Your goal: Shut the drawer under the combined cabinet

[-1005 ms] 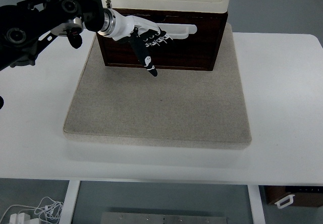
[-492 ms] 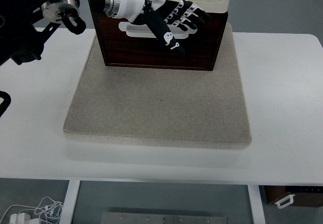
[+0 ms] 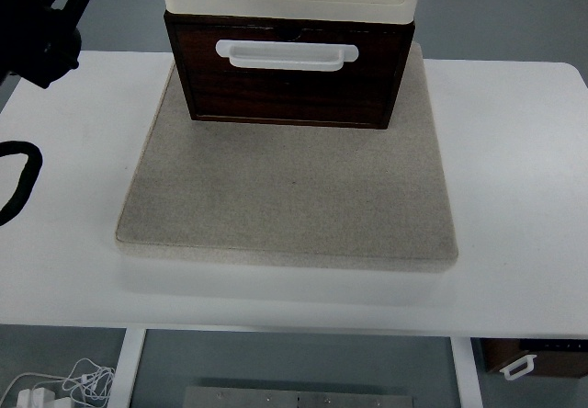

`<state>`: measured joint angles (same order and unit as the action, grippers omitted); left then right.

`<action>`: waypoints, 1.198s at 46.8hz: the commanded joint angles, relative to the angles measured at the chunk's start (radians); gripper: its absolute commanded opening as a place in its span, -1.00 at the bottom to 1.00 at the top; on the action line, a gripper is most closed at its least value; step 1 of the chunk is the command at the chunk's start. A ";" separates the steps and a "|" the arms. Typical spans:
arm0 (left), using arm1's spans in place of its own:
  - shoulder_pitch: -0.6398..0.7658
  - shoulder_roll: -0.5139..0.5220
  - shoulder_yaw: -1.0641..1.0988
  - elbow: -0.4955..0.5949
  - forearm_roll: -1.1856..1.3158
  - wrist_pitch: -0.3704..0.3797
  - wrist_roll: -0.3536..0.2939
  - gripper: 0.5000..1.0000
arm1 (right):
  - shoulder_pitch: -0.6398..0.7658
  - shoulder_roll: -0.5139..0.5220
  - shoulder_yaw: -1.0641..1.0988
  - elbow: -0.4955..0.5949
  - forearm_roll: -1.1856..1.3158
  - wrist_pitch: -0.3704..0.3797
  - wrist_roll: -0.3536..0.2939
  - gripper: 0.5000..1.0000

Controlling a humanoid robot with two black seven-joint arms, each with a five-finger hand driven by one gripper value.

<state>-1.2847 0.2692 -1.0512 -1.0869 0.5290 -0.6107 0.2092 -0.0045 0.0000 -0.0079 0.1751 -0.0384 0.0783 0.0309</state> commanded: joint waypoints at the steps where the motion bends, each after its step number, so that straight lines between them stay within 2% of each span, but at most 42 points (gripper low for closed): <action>1: -0.001 -0.007 -0.067 0.004 0.002 0.000 -0.037 1.00 | 0.000 0.000 0.000 0.000 0.000 0.000 0.000 0.81; 11: -0.022 -0.005 -0.219 0.030 0.002 0.000 -0.154 1.00 | 0.000 0.000 0.000 0.000 0.000 0.000 0.000 0.81; 24: -0.021 0.008 -0.386 0.062 0.002 0.005 -0.182 1.00 | 0.000 0.000 0.000 0.000 0.000 0.000 0.000 0.81; 30: -0.027 0.033 -0.409 0.116 -0.001 0.205 -0.183 1.00 | 0.000 0.000 0.000 0.001 0.000 0.000 0.000 0.81; 33: -0.039 0.047 -0.409 0.153 -0.009 0.278 -0.183 1.00 | 0.000 0.000 -0.001 0.000 0.000 0.000 0.000 0.81; 38: -0.044 0.080 -0.405 0.214 -0.070 0.325 -0.185 1.00 | 0.000 0.000 0.000 0.000 0.000 0.000 0.000 0.81; 44: -0.036 0.108 -0.394 0.283 -0.106 0.344 -0.195 1.00 | 0.000 0.000 0.000 0.000 0.000 0.000 0.000 0.81; 52: -0.030 0.111 -0.369 0.410 -0.093 0.465 -0.195 1.00 | 0.000 0.000 0.000 0.000 0.000 0.001 0.000 0.81; 56: -0.028 0.111 -0.308 0.487 -0.107 0.480 -0.198 1.00 | 0.000 0.000 0.000 0.000 0.000 0.000 0.000 0.81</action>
<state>-1.3137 0.3806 -1.4027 -0.6519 0.4327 -0.1408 0.0128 -0.0048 0.0000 -0.0077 0.1749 -0.0383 0.0783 0.0307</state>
